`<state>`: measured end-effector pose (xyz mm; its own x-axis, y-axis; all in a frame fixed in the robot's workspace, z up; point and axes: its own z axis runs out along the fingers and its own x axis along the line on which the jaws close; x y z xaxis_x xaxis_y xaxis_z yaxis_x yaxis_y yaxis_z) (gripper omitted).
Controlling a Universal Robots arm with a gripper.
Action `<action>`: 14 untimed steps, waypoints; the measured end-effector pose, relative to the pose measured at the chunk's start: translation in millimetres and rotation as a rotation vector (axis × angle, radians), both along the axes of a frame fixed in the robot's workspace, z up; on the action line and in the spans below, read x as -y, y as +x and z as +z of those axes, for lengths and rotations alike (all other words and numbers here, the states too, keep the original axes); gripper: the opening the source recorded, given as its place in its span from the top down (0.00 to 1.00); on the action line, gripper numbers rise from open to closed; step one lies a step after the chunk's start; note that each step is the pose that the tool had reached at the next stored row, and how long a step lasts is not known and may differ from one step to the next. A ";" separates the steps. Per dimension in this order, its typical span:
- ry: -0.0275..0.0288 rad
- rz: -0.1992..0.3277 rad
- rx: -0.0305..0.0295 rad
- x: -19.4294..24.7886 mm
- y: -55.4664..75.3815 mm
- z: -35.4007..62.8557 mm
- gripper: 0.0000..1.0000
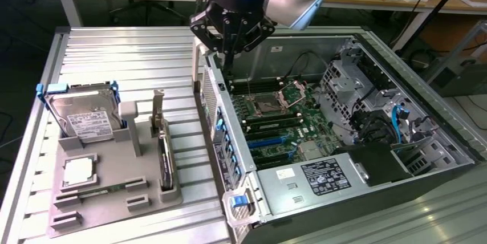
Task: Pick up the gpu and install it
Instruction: 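Reach for the gpu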
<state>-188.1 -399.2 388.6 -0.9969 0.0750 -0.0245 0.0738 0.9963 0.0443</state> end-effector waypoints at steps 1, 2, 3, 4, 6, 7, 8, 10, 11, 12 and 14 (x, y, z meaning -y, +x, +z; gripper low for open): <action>0.0000 0.000 0.0000 0.0 -1.3 -0.1 0.89; 0.0000 0.000 0.0000 0.1 -2.1 -0.1 0.89; 0.0000 0.000 0.0000 0.1 -2.8 -0.1 0.89; 0.0000 0.000 0.0000 0.1 -3.8 -0.2 0.89; 0.0000 0.000 0.0000 0.2 -5.8 -0.3 0.89; 0.0000 0.000 0.0001 0.2 -6.7 -0.3 0.89; 0.0000 0.000 0.0000 0.2 -7.7 -0.4 0.89; 0.0000 0.000 0.0001 0.2 -9.4 -0.5 0.89; 0.0000 0.000 0.0000 0.2 -10.1 -0.5 0.89; 0.0000 0.000 0.0000 0.2 -10.9 -0.5 0.89; 0.0000 0.000 -0.0001 0.2 -12.3 -0.6 0.89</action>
<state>-200.5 -399.4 388.0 -0.9969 0.0750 -0.0244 0.0738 0.9963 0.0442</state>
